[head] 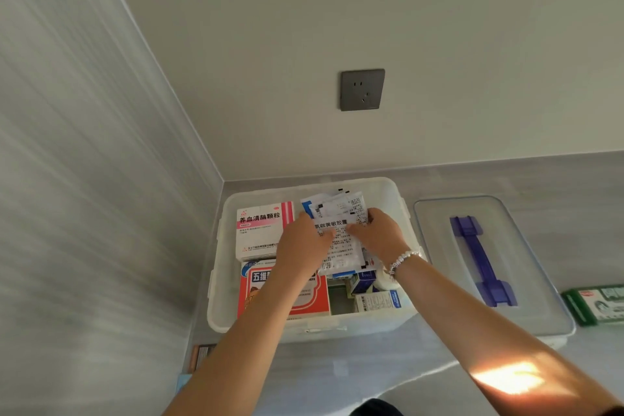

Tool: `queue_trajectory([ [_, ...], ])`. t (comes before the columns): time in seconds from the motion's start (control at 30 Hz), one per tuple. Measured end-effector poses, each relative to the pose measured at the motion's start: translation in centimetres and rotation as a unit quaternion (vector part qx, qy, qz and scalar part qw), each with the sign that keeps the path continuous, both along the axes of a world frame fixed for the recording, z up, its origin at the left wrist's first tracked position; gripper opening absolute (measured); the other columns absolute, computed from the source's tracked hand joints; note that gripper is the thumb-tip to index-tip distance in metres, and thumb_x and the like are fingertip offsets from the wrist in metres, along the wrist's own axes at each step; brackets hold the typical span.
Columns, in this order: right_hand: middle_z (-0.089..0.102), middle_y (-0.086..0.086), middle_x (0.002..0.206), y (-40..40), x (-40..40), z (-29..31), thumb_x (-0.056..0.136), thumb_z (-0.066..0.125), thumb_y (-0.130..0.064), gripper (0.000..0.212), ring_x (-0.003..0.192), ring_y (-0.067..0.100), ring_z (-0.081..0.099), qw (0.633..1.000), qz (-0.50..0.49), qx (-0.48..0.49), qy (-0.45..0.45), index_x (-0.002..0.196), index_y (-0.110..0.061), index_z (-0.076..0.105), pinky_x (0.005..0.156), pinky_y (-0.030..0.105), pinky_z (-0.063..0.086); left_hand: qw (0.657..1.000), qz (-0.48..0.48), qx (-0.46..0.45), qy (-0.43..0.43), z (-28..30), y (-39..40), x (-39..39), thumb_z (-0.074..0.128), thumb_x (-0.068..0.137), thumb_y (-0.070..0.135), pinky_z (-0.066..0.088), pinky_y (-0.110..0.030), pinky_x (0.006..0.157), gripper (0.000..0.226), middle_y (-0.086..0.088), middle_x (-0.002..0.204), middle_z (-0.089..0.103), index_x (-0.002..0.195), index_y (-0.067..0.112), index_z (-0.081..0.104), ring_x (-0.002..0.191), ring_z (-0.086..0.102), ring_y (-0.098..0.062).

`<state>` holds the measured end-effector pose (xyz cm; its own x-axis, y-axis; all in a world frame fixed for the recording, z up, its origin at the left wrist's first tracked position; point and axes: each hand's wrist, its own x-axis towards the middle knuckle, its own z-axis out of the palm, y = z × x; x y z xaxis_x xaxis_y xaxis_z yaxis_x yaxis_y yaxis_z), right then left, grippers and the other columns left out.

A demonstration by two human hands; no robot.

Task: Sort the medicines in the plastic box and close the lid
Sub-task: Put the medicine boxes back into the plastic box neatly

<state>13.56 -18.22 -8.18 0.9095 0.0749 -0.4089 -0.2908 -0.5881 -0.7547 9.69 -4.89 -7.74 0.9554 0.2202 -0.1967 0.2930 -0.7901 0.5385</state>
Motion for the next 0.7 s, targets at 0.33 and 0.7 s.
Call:
queue_trajectory([
  [0.33, 0.052, 0.005, 0.136, -0.6, -1.9, 2.2, 0.091, 0.051, -0.024, 0.054, 0.092, 0.016, 0.062, 0.988, 0.093, -0.083, -0.088, 0.141, -0.015, 0.032, 0.068, 0.018, 0.047, 0.997, -0.046, 0.054, -0.028, -0.8, -1.1, -0.8, 0.052, 0.092, 0.034, 0.04, -0.038, 0.105, 0.051, -0.006, 0.139, 0.045, 0.139, 0.019, 0.039, 0.128, 0.042, -0.022],
  [0.7, 0.069, -0.017, 0.086, -9.7, -9.3, 4.8, 0.088, 0.056, -0.021, 0.02, 0.079, -0.004, 0.064, 0.954, -0.07, 0.133, -0.26, 0.095, -0.039, 0.062, 0.07, 0.009, 0.048, 0.96, -0.041, -0.192, -0.198, 5.0, -9.0, -5.3, 0.053, 0.091, 0.022, 0.04, -0.006, 0.078, 0.021, 0.009, 0.109, 0.058, 0.11, 0.024, 0.06, 0.089, 0.052, 0.009],
])
